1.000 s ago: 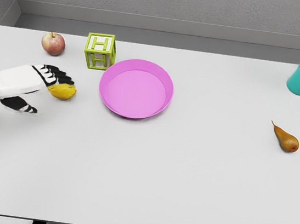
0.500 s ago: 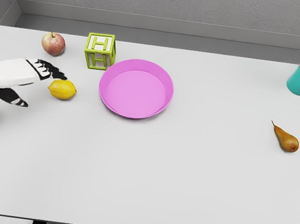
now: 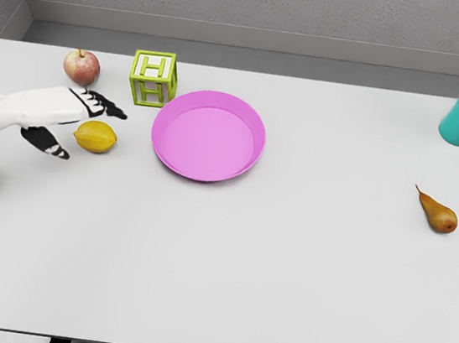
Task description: Put the lemon on the plate with left arm
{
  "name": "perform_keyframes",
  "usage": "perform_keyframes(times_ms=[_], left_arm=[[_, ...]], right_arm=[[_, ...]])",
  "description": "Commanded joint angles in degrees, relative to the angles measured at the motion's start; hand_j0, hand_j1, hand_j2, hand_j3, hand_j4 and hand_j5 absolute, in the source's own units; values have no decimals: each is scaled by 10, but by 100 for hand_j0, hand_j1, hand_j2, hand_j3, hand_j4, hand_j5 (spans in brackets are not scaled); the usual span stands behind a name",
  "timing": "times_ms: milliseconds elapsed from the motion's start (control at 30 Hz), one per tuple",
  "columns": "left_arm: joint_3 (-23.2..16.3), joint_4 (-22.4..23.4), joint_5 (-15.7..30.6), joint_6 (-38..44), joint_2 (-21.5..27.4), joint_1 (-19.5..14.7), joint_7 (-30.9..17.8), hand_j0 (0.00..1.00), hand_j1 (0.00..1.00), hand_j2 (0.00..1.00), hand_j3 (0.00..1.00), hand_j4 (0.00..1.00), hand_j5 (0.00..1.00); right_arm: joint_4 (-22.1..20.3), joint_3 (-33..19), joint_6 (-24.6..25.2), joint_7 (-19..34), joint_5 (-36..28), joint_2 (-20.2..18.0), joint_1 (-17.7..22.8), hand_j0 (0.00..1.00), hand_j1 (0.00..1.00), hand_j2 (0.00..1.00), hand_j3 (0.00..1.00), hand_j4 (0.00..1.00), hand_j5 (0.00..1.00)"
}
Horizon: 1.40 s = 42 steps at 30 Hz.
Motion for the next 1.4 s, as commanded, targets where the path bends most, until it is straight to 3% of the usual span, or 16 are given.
perform_keyframes(times_ms=[0,200,500,700,733,900,1367], left_arm=[[-2,17,3,1,-7,0,0,100,100,100,100,100,100],[-7,72,0,1,-23,-11,1,100,100,100,100,100,100],[-9,95,-20,1,-76,-20,0,100,100,100,100,100,100],[-12,110,-30,1,-79,-20,0,100,100,100,100,100,100],[-13,111,-32,1,-79,-20,-1,98,98,98,98,98,98],[-13,110,-45,1,-80,-25,-30,69,69,69,69,69,69],[-13,109,-43,1,-81,-28,-43,53,53,53,53,53,53]], right_arm=[[0,0,0,0,0,0,0,100,100,100,100,100,100],[0,0,0,0,0,0,0,100,100,100,100,100,100],[0,0,0,0,0,0,0,100,100,100,100,100,100],[0,0,0,0,0,0,0,100,100,100,100,100,100],[0,0,0,0,0,0,0,100,100,100,100,100,100],[0,0,0,0,0,0,0,100,100,100,100,100,100],[0,0,0,0,0,0,0,100,100,100,100,100,100]])
